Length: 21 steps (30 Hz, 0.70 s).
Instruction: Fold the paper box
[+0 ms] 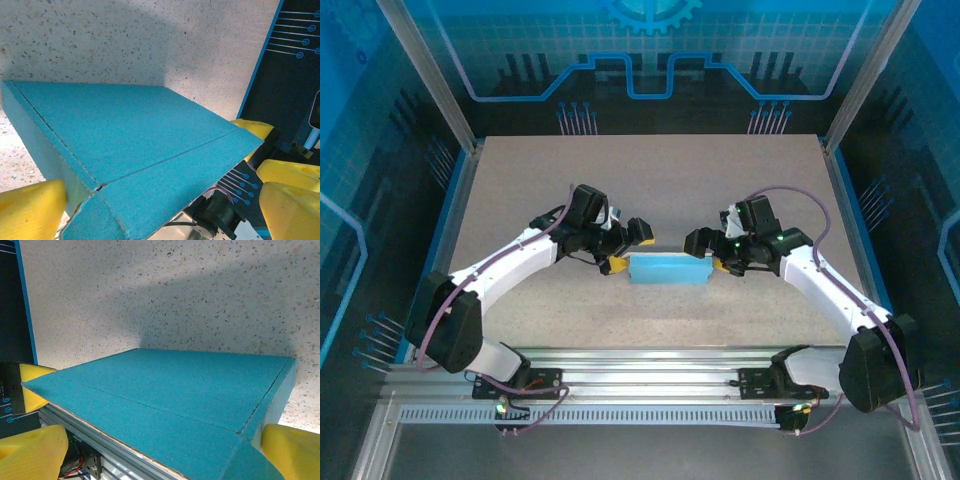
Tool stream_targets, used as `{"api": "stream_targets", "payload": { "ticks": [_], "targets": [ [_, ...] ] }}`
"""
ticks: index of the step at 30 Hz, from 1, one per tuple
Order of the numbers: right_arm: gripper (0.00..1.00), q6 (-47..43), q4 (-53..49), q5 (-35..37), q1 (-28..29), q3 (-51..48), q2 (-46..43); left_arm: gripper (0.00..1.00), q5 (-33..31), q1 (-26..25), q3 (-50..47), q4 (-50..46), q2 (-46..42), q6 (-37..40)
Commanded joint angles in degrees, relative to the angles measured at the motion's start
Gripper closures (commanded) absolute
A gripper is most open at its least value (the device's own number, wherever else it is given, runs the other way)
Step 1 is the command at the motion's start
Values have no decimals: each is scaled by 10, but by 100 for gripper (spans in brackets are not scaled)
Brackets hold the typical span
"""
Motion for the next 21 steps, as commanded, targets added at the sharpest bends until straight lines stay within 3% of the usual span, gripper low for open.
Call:
{"api": "stream_targets", "payload": {
  "ticks": [1,21],
  "targets": [
    [0,-9,6,-36,-4,17,8,1,41,3,21,18,9,15],
    [0,-28,-8,-16,-18,14,8,1,36,14,14,4,3,34]
  ]
}}
